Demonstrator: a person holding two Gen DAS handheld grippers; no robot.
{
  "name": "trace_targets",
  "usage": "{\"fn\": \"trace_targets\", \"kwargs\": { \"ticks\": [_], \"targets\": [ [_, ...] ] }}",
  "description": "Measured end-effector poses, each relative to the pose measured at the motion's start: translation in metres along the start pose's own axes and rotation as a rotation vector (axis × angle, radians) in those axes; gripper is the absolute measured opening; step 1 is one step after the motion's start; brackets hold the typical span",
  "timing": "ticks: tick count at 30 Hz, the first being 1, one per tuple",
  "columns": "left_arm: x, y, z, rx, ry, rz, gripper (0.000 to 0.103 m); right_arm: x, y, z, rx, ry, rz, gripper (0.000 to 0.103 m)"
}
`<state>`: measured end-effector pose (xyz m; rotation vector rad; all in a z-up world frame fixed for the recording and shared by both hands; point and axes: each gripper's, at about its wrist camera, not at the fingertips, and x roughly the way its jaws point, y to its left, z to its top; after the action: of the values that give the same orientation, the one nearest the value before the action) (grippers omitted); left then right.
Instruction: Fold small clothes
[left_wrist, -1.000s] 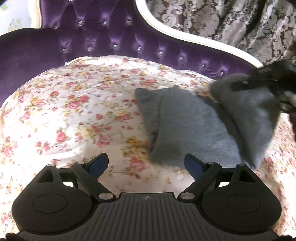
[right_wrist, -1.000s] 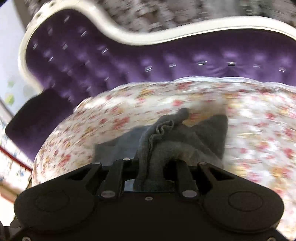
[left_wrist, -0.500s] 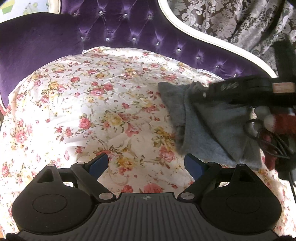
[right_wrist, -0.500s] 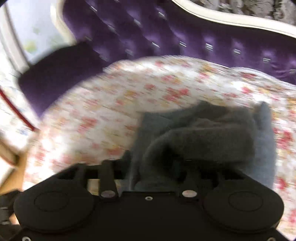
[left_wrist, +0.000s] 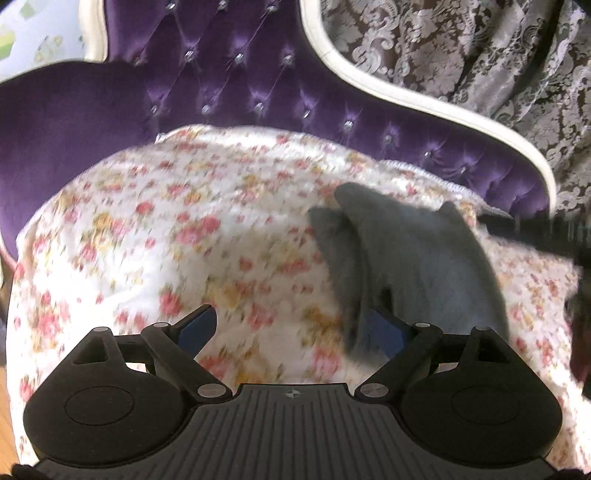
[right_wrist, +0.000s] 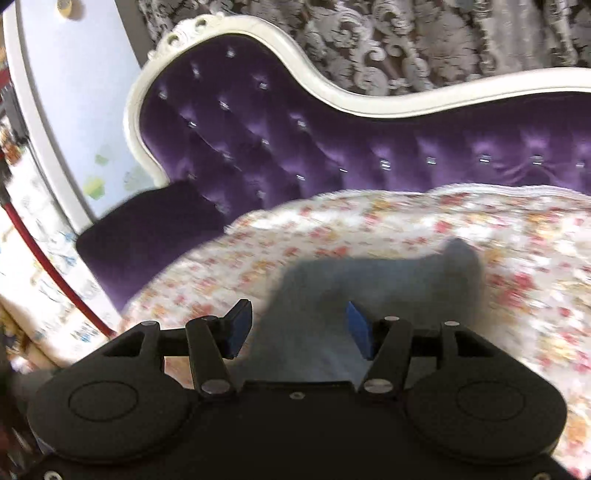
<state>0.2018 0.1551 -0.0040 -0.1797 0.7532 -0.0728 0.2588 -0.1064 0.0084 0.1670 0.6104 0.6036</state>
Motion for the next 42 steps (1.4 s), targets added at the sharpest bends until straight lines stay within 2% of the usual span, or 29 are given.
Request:
{"fn": "trace_targets", "kwargs": {
  "ticks": [5, 11, 14, 18, 21, 23, 26, 28, 33, 36, 37, 39, 42],
  "targets": [
    [0.013, -0.024, 0.031, 0.036, -0.009, -0.032, 0.090, -0.004, -0.006, -0.028, -0.076, 0.013, -0.098, 0.063],
    [0.040, -0.063, 0.053, 0.108, -0.039, -0.071, 0.090, -0.015, -0.032, -0.049, -0.013, -0.009, -0.139, 0.063],
    [0.058, -0.082, 0.060, 0.149, -0.066, -0.044, 0.090, -0.019, -0.038, -0.053, 0.002, -0.044, -0.156, 0.063],
    [0.093, -0.098, 0.071, 0.169, -0.046, 0.003, 0.090, -0.023, -0.041, -0.053, -0.012, -0.088, -0.157, 0.063],
    [0.123, -0.096, 0.071, 0.183, 0.019, 0.070, 0.090, -0.018, -0.042, -0.049, -0.025, -0.091, -0.144, 0.063],
    [0.146, -0.088, 0.064, 0.203, 0.106, 0.137, 0.091, -0.013, -0.044, -0.045, -0.031, -0.088, -0.133, 0.063],
    [0.146, -0.062, 0.056, 0.100, 0.109, 0.080, 0.092, -0.003, -0.048, -0.036, -0.053, -0.079, -0.130, 0.065],
    [0.142, -0.050, 0.054, 0.036, 0.118, 0.052, 0.092, 0.005, -0.051, -0.028, -0.072, -0.074, -0.121, 0.069],
    [0.139, -0.047, 0.049, 0.046, 0.096, 0.058, 0.096, 0.039, -0.057, -0.009, -0.107, -0.032, -0.134, 0.071],
    [0.141, -0.049, 0.051, 0.030, 0.095, 0.057, 0.101, 0.069, -0.059, -0.009, -0.143, 0.089, -0.126, 0.074],
    [0.142, -0.046, 0.050, 0.018, 0.095, 0.046, 0.101, 0.077, -0.058, -0.012, -0.170, 0.121, -0.117, 0.077],
    [0.144, -0.039, 0.053, -0.019, 0.105, 0.004, 0.101, 0.077, -0.052, -0.013, -0.225, 0.121, -0.111, 0.080],
    [0.132, -0.026, 0.054, -0.083, 0.107, -0.075, 0.099, 0.060, -0.056, -0.005, -0.168, 0.093, -0.076, 0.079]
  ]
}}
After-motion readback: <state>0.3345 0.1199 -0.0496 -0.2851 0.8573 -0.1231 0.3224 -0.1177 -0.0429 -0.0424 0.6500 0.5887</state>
